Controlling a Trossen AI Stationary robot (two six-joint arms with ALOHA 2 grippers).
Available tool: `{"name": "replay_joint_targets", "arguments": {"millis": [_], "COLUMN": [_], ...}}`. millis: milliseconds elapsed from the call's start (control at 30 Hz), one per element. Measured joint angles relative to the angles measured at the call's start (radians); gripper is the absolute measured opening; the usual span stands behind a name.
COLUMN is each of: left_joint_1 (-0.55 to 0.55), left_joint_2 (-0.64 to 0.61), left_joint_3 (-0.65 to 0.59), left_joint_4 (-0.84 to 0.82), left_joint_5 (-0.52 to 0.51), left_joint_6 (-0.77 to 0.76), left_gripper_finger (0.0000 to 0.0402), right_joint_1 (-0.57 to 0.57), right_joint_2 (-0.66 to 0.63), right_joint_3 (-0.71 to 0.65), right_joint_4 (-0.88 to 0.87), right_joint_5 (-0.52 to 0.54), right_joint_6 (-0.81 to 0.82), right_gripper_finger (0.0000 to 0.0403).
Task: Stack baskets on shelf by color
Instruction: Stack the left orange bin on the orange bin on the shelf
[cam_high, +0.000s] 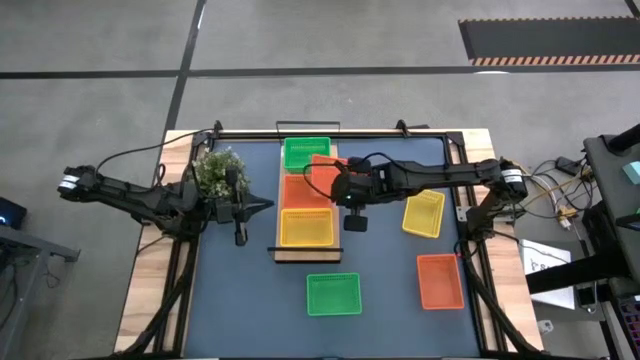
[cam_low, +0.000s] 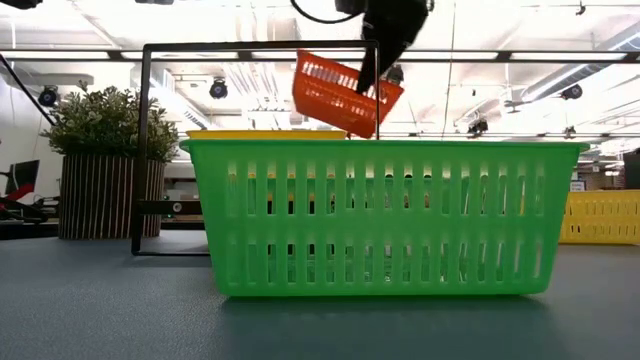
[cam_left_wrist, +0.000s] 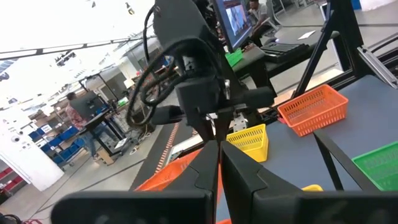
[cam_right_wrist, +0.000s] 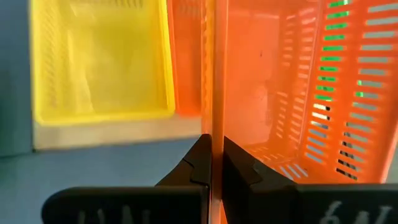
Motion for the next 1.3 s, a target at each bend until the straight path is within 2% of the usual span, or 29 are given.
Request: {"name": "replay_joint_targets", "arguments": {"millis": [267, 400, 667, 1000, 1300], "left_joint_1": [0.0, 0.0, 0.0, 0.0, 0.0], "left_joint_2": [0.0, 0.0, 0.0, 0.0, -0.002], "left_joint_3": [0.0, 0.0, 0.0, 0.0, 0.0], "left_joint_4": [0.0, 0.0, 0.0, -0.003, 0.0], "left_joint_5": [0.0, 0.0, 0.0, 0.0, 0.0], "left_joint_6": [-0.001, -0.001, 0.0, -0.001, 0.0], "left_gripper_finger": [0.0002, 0.0002, 0.0002, 0.0002, 0.0002], "right_joint_1": [-0.04, -0.074, -0.095, -0.101, -0.102], "right_joint_2": [0.0, 0.001, 0.067, 0.189, 0.244], "right_joint_3": [0.054, 0.053, 0.06, 0.167, 0.236], "right_joint_4": [0.105, 0.145, 0.177, 0.128, 0.076], "right_joint_5": [-0.035, -0.132, -0.178, -0.178, -0.178], "right_joint_6": [-0.033, -0.035, -0.033, -0.066, -0.074], "right_gripper_finger": [0.0008, 0.0008, 0.0008, 0.0008, 0.0008]}}
